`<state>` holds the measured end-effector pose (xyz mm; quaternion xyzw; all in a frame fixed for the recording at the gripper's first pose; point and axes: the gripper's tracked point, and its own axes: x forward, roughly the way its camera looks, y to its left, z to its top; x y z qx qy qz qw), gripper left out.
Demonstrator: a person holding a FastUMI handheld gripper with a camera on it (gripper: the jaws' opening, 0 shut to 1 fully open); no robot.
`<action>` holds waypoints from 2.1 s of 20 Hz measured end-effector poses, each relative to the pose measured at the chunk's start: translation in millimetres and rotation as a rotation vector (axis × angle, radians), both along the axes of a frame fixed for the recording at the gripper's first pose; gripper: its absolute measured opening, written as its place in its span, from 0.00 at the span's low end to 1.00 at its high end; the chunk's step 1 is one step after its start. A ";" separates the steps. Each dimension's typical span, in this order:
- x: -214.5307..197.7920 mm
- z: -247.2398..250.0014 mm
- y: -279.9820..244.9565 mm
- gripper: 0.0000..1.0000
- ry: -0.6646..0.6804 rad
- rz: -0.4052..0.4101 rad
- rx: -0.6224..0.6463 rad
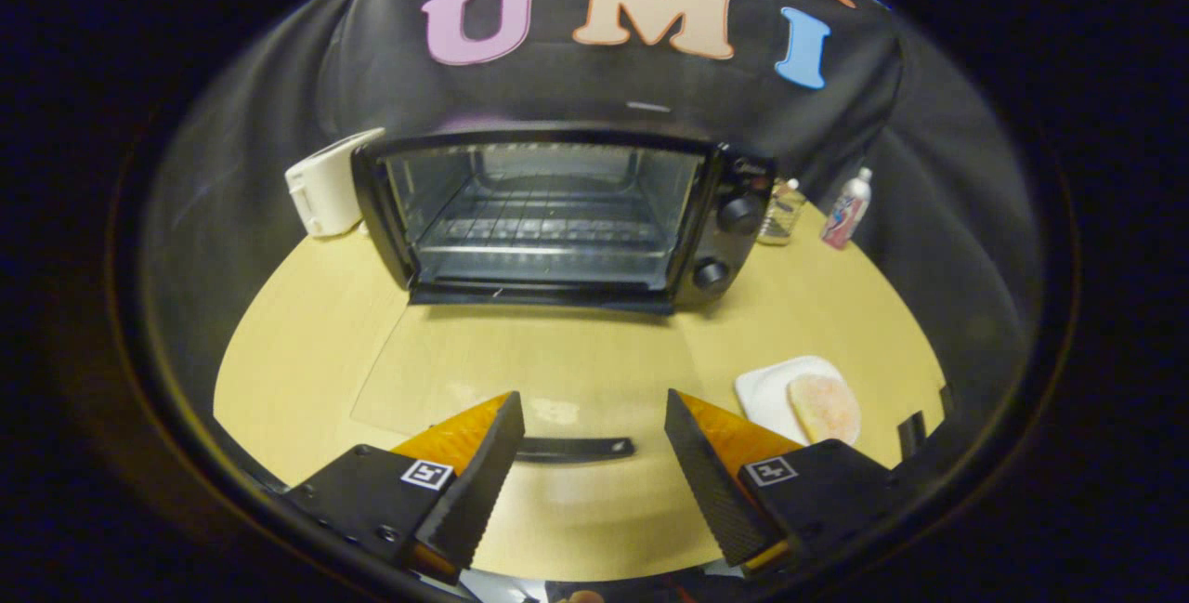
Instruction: Open the toaster oven, put the food inside, and close the toaster oven door.
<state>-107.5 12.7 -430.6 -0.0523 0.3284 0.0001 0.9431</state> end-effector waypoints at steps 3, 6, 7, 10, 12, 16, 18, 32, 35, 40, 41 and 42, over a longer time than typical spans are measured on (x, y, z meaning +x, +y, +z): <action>13.2 17.1 -53.3 0.99 -0.015 -0.109 -0.047; 17.0 13.2 -112.2 1.00 0.000 -0.235 -0.081; 14.9 9.8 -128.4 1.00 0.011 -0.275 -0.082; 9.9 -4.0 -170.9 1.00 0.057 -0.369 -0.095; 8.4 -18.8 -192.0 1.00 0.101 -0.406 -0.103; 5.5 -50.1 -214.0 1.00 0.182 -0.427 -0.093; 3.4 -60.9 -215.8 1.00 0.223 -0.432 -0.074; 3.3 -110.4 -221.7 0.83 0.312 -0.477 0.109; 4.5 -106.5 -218.9 0.75 0.318 -0.479 0.103; 22.5 -75.6 -195.5 0.67 0.221 -0.515 0.202; 24.7 -68.6 -189.2 0.67 0.201 -0.521 0.229; 28.7 -60.4 -182.2 0.67 0.176 -0.524 0.262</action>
